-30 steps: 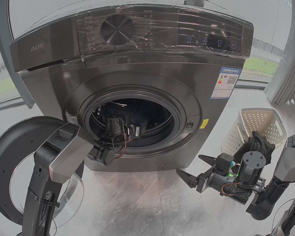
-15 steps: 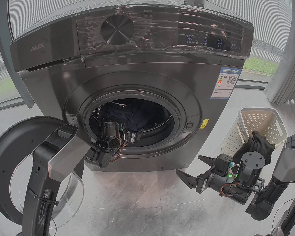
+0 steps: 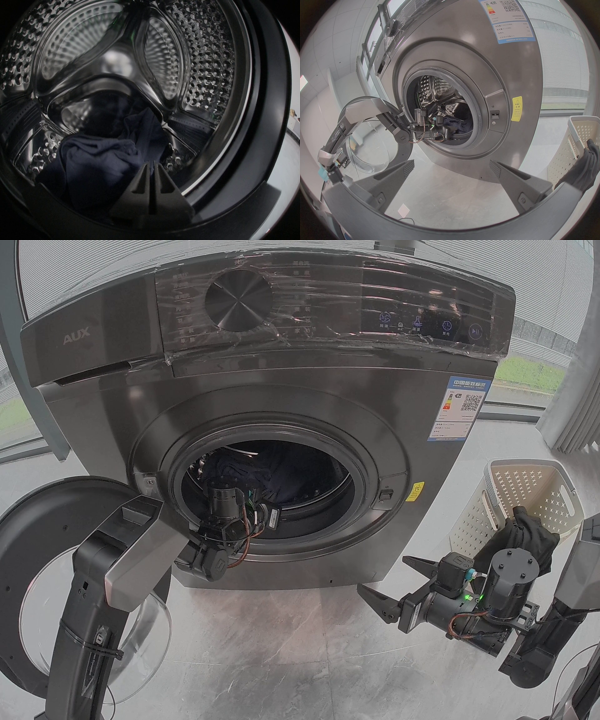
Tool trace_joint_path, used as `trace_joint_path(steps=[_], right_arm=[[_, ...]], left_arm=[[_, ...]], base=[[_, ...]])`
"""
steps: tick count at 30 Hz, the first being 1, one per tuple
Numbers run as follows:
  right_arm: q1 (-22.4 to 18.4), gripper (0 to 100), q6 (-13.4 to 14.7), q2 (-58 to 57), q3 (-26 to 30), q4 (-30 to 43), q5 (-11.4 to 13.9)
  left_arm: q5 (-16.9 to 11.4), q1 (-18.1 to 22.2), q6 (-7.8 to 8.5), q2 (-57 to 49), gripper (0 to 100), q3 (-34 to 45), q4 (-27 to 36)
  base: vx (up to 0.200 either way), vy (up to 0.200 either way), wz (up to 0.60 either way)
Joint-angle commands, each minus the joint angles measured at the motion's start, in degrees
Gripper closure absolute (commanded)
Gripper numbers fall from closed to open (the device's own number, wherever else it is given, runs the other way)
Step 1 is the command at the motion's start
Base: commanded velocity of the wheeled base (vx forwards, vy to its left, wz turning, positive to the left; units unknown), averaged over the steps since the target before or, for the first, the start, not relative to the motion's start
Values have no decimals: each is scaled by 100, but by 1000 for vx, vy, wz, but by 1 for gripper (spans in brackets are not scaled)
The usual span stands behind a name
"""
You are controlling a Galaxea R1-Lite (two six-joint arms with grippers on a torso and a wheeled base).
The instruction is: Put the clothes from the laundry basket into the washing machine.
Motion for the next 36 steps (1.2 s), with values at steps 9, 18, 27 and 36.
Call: trace_joint_path(steps=[9, 18, 27, 36], right_arm=[[-7, 0, -1, 8, -2, -1, 1], [2, 0, 43, 52, 16, -1, 1], [2, 0, 43, -1, 7, -1, 1], [-7, 0, 43, -106, 7, -1, 1]], left_arm=[[344, 38, -532, 1114, 100, -2242, -121], [397, 12, -787, 1105, 100, -2242, -103], [467, -23, -848, 991, 0, -2242, -6], [379, -217, -1121, -2, 0, -275, -15]], base=[[0, 0, 0], [0, 0, 0], [0, 0, 0], [0, 0, 0]])
